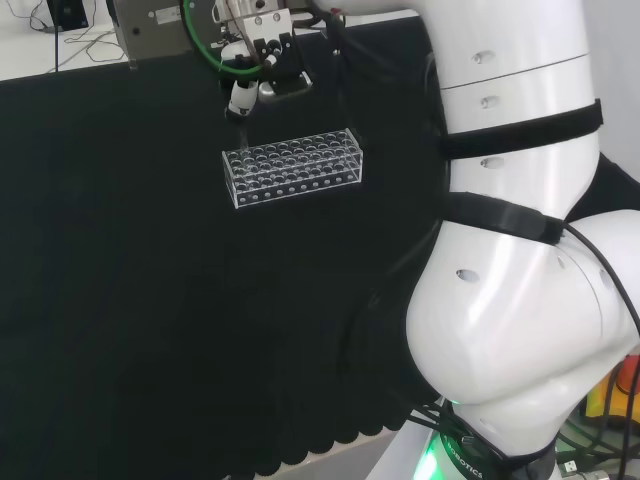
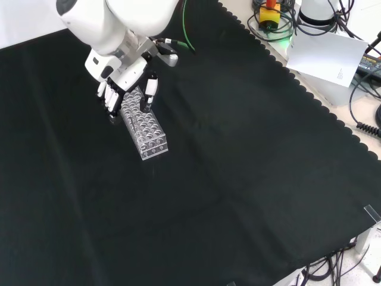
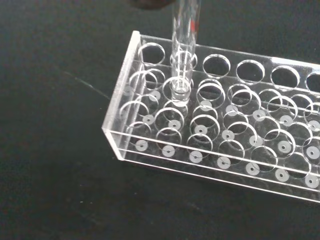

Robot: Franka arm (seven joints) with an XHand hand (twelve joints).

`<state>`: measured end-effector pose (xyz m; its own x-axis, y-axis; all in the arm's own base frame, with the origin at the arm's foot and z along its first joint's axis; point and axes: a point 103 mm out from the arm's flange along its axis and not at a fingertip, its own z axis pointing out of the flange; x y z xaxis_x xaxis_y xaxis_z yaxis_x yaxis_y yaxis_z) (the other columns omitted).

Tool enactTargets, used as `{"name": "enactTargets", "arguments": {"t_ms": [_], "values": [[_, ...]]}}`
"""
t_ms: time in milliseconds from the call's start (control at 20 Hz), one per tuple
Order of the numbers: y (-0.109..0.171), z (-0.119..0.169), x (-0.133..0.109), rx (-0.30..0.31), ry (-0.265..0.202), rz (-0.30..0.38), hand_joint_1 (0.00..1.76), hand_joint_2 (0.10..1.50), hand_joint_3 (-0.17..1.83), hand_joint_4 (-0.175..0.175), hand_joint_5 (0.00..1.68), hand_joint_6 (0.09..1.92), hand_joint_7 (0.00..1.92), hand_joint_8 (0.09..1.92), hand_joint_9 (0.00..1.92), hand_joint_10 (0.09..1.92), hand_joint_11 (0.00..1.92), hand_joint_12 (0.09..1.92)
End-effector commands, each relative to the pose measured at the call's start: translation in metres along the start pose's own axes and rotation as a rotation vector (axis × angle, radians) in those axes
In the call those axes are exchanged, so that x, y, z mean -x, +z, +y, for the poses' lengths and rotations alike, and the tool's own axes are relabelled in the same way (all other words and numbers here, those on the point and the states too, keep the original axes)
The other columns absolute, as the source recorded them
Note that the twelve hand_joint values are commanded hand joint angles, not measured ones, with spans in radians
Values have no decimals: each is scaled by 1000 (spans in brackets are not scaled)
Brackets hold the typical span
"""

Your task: Pick up the test tube.

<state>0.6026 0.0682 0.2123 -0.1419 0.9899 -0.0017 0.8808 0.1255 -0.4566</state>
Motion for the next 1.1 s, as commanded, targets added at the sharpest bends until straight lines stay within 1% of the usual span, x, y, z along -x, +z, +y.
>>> {"name": "enactTargets", "arguments": {"t_ms": [50, 200, 400, 550, 800, 1100], "values": [[11, 13, 4, -30, 20, -63, 1027, 1025, -175, -160, 381, 591, 704, 897, 653, 817, 394, 1458], [13, 13, 4, -31, 25, -48, 1029, 1024, -175, -168, 407, 621, 753, 905, 667, 813, 398, 1455], [18, 10, 2, 1, 15, -20, 1042, 1023, -175, -175, 550, 728, 899, 927, 763, 790, 428, 1438], [21, 10, 0, 18, 16, -2, 1066, 1021, -175, -175, 630, 772, 1000, 923, 863, 756, 473, 1414], [23, 12, -3, 33, 16, 14, 1102, 1022, -175, -175, 731, 781, 1131, 875, 983, 722, 534, 1384], [23, 17, -5, 38, 18, 31, 1130, 1020, -175, -175, 776, 774, 1184, 840, 1035, 706, 573, 1365]]}}
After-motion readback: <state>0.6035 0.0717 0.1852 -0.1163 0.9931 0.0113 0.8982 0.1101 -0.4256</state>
